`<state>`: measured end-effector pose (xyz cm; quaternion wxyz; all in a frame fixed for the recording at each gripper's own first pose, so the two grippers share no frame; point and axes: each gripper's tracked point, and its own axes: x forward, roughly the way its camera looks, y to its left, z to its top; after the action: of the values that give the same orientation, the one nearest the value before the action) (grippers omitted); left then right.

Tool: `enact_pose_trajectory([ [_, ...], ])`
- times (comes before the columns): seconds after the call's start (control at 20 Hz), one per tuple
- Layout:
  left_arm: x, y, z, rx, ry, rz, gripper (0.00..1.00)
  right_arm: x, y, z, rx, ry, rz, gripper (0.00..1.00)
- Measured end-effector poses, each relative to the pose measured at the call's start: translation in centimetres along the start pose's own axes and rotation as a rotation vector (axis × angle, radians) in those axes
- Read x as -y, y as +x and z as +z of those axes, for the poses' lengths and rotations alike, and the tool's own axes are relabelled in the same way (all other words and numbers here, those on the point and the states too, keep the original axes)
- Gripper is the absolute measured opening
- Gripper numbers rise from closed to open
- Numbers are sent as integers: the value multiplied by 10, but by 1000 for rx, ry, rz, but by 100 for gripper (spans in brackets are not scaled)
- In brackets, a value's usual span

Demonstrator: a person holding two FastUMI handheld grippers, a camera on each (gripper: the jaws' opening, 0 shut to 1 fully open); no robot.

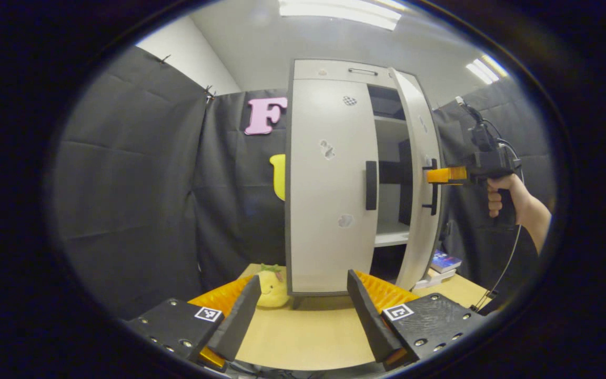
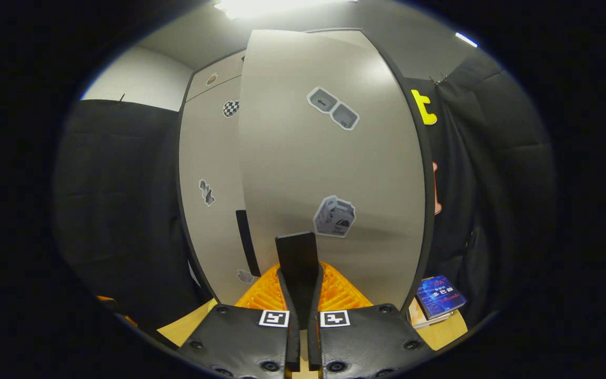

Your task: Open the right door of the double-door shoe cabinet with the right hand, and open the left door with the left hand.

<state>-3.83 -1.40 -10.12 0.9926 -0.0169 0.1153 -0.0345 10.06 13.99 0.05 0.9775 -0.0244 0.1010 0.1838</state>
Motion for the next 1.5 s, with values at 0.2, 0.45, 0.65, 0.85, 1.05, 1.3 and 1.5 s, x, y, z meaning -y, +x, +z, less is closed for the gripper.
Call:
enact_pose_trajectory([
  [0.2,34,8,2,4,12,-76,95,21,-32,-1,10,-1,-16,7],
  [0.45,64,15,5,7,-4,-146,94,54,-69,-4,19,14,-78,7],
  [0.65,75,21,1,-5,-32,-180,95,79,-88,-4,25,56,-136,7],
  [0.85,81,21,-5,-25,-57,-206,94,101,-102,-4,36,69,-161,6],
  [1.05,90,23,-9,-31,-57,-258,94,140,-118,-2,44,130,-205,5],
  [1.3,99,42,11,17,2,-296,95,178,-129,3,63,196,-206,5],
  [1.5,98,42,11,17,-17,-292,94,177,-127,3,60,241,-144,5],
])
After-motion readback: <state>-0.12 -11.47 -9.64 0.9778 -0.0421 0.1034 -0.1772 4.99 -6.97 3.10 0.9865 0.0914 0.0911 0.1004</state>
